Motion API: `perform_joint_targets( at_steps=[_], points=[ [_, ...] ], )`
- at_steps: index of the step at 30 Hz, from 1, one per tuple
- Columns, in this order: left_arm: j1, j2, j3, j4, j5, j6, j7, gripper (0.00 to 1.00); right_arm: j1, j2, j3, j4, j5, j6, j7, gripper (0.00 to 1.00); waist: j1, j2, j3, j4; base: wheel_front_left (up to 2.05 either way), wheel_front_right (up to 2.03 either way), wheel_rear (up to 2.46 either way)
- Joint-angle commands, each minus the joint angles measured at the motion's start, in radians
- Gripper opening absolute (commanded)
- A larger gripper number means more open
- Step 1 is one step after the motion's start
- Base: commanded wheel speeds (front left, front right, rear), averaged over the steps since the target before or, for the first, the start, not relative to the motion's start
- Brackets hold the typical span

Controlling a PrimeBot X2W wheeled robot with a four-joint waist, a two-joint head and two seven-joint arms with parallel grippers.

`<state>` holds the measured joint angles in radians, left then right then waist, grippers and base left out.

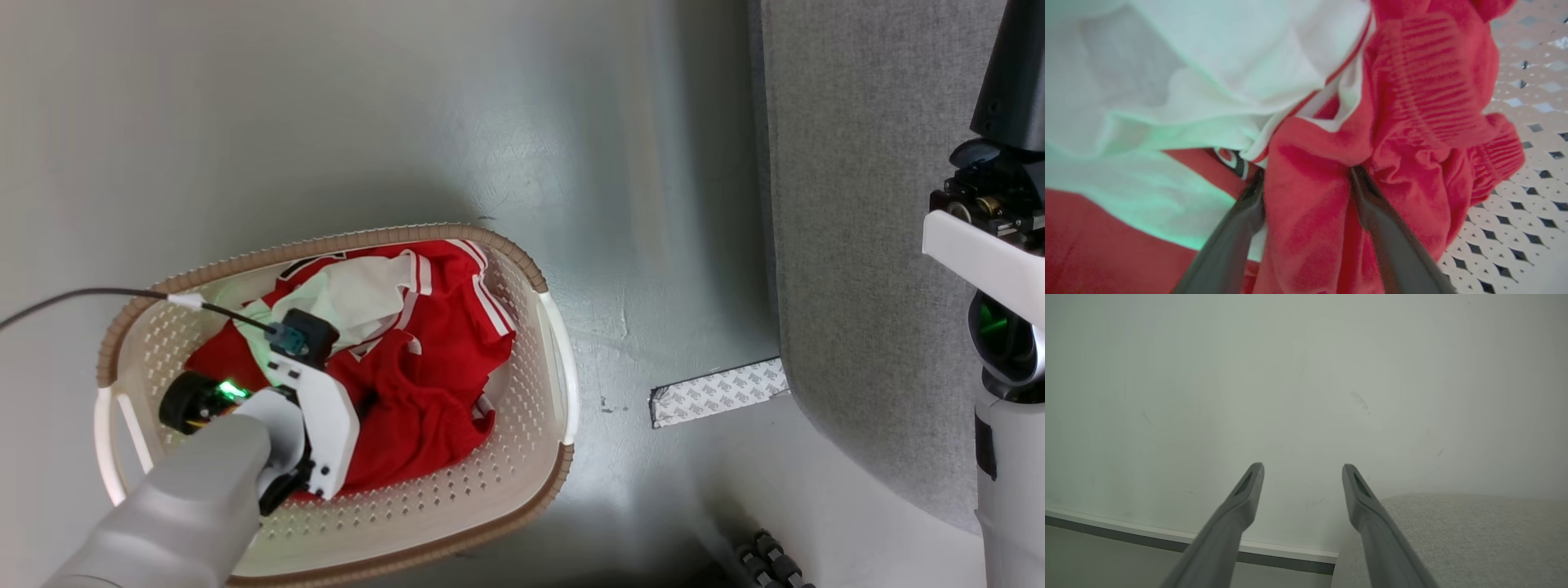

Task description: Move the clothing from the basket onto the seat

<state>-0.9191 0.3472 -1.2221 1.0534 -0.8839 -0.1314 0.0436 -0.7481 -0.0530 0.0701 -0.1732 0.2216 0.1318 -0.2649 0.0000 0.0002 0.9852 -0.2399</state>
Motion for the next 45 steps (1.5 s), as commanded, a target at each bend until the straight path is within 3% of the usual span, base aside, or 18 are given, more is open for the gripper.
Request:
perform_joint_targets(
  at_steps=[1,2,11,21,37,45],
  points=[
    [-0.014,0.015,-0.007,-0.003,-0.010,0.002,-0.004,0.34,-0.012,0.004,0.001,-0.004,0.004,-0.002,0.001,1.00,0.0000,-0.0002,0.002,0.000,0.00,0.00,0.00],
    [-0.017,0.016,-0.014,-0.005,-0.019,0.002,-0.010,0.00,-0.013,0.004,0.000,-0.003,0.004,-0.002,0.001,1.00,0.0000,-0.0002,0.003,0.000,0.00,0.00,0.00],
    [-0.015,0.014,-0.045,-0.009,-0.088,0.002,-0.047,0.00,-0.013,0.004,0.004,0.021,0.001,-0.002,0.001,1.00,0.0000,-0.0002,-0.029,0.007,0.00,0.00,0.00],
    [0.026,-0.018,-0.056,-0.038,-0.142,0.002,-0.105,0.00,0.040,0.003,0.003,0.051,-0.021,-0.002,0.001,1.00,0.0000,-0.0002,-0.160,0.048,0.00,0.00,0.00],
    [0.175,-0.112,-0.059,-0.099,-0.212,0.002,-0.255,0.00,0.204,-0.064,-0.019,0.138,0.009,-0.002,0.001,1.00,0.0000,-0.0002,-0.510,0.170,0.00,0.00,0.00],
    [0.243,-0.102,-0.058,-0.159,-0.271,0.002,-0.303,0.00,0.286,-0.086,-0.021,0.181,0.044,-0.002,0.001,1.00,0.0000,-0.0002,-0.656,0.206,0.00,0.00,0.00]
  ],
)
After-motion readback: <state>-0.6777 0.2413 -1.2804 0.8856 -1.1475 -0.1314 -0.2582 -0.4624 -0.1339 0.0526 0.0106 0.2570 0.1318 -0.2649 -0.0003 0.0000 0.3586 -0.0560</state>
